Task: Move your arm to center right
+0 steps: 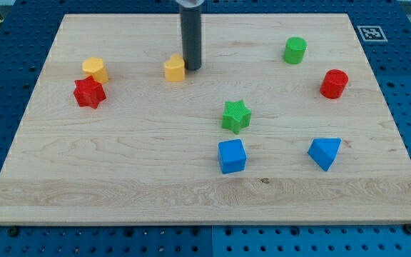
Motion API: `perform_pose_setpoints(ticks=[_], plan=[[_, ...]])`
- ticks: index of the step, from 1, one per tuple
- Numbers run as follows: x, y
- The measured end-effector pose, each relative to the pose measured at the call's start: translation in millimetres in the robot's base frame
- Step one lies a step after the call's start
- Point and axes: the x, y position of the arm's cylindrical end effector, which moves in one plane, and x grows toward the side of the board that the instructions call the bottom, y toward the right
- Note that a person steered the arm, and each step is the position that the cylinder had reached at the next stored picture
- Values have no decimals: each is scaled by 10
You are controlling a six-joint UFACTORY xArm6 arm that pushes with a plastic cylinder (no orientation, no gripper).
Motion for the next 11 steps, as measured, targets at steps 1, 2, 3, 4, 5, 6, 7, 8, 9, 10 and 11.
perform_pose_setpoints(ticks=[1, 2, 3, 4, 5, 6, 7, 8, 9, 10, 11], plan=[[215, -248], [353, -525], [439, -610], [604, 171], [727, 971], [930, 1611], [1342, 2349], [1297, 3167], [993, 3719], [663, 3668], [488, 3301]])
